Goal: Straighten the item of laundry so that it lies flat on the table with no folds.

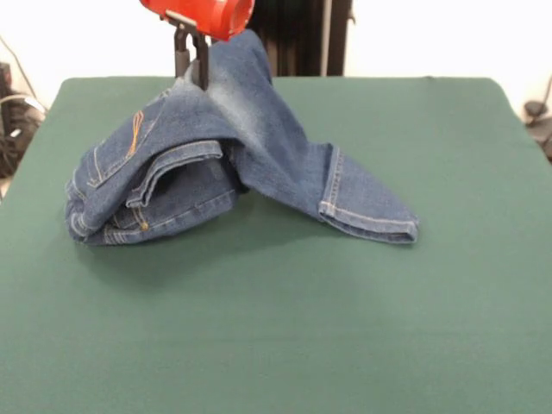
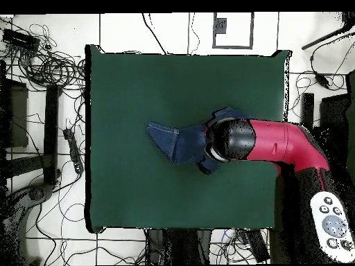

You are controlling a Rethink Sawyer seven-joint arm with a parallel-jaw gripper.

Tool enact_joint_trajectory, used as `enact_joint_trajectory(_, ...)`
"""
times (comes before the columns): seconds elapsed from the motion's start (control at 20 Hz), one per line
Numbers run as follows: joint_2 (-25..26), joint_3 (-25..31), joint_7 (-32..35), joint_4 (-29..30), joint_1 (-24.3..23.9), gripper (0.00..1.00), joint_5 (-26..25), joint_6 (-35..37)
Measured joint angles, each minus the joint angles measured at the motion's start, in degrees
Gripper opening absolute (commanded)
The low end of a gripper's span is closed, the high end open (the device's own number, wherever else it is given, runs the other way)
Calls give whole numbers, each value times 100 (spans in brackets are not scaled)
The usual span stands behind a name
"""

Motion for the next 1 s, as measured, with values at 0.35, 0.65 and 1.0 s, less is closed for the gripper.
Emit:
enact_joint_trajectory(0.35, -164, 151, 0, 161, -182, 0, -201, -562)
enact_joint_trajectory(0.65, -275, 232, 0, 218, -305, 0, -384, -864)
enact_joint_trajectory(1.0, -298, 321, 0, 253, -387, 0, -485, -873)
